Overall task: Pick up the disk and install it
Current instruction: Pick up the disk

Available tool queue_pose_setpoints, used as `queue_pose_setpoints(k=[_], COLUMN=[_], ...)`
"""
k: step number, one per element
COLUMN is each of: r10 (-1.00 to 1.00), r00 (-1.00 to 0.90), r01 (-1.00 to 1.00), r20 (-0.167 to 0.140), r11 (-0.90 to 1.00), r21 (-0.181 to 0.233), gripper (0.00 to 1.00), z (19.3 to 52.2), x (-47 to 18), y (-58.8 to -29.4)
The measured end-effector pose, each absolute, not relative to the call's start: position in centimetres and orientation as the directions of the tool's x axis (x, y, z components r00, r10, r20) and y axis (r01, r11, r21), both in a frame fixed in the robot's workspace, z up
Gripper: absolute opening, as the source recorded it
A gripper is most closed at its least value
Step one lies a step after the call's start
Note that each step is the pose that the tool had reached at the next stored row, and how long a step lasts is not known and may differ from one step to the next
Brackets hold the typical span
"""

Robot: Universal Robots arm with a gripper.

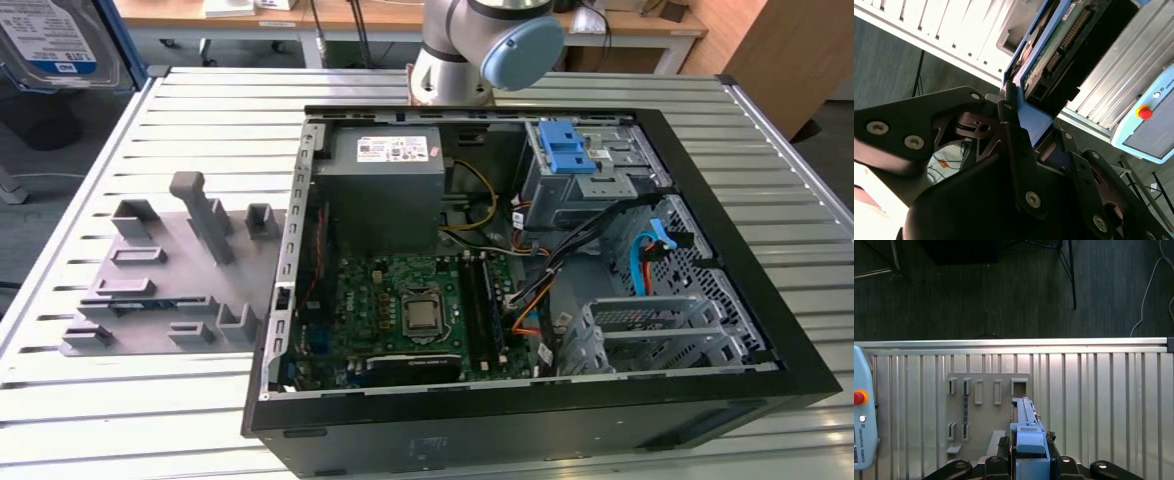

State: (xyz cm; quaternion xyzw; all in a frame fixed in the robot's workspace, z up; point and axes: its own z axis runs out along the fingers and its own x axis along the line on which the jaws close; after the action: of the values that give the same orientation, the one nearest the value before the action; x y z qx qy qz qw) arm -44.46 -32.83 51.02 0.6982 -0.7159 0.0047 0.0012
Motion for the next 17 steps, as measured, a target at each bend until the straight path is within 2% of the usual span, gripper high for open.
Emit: queue_pose_setpoints(k=[17], r10=[-1.000], r00=[-0.025], r01=[-1.000], r20=[0.000], r11=[0.025], r21=[-0.005], gripper=[0.36], z=[51.01], x=[-44.32], y=[-33.65])
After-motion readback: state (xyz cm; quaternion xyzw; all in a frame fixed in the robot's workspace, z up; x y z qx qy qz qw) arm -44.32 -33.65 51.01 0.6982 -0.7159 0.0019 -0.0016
